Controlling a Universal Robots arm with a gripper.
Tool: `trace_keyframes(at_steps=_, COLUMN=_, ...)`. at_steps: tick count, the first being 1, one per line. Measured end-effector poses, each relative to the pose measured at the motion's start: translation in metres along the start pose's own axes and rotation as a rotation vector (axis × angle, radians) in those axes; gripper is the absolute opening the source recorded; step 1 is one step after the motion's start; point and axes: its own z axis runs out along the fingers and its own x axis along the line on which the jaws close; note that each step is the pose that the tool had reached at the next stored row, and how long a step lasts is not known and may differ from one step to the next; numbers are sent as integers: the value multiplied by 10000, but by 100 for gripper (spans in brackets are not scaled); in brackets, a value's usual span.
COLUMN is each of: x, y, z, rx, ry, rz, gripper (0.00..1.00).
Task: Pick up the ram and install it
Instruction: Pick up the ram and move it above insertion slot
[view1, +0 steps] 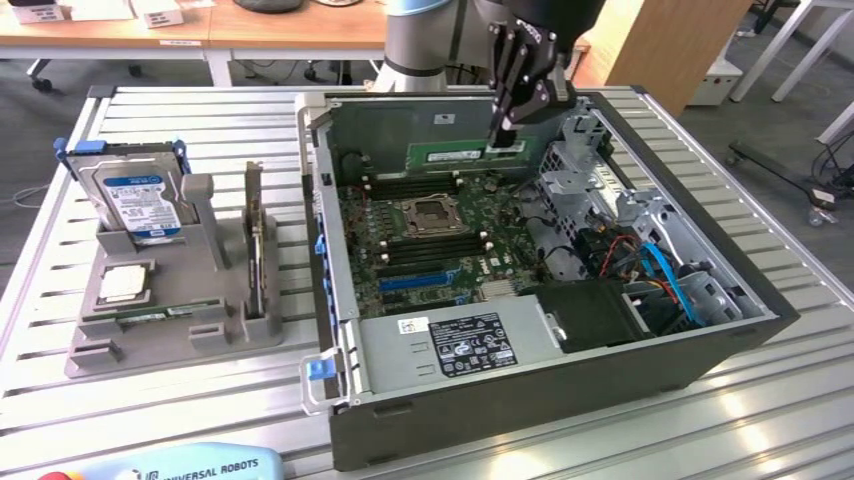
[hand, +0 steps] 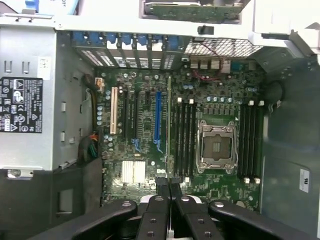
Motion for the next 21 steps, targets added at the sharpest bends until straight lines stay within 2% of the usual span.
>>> trace_keyframes(at_steps=7, x=-174, y=-4, z=11, rx=2, ry=1, rz=7, gripper=12)
trace_keyframes(at_steps=21, x=-317, y=-7, z=26, rx=3, ry=-1, rz=15, gripper=12)
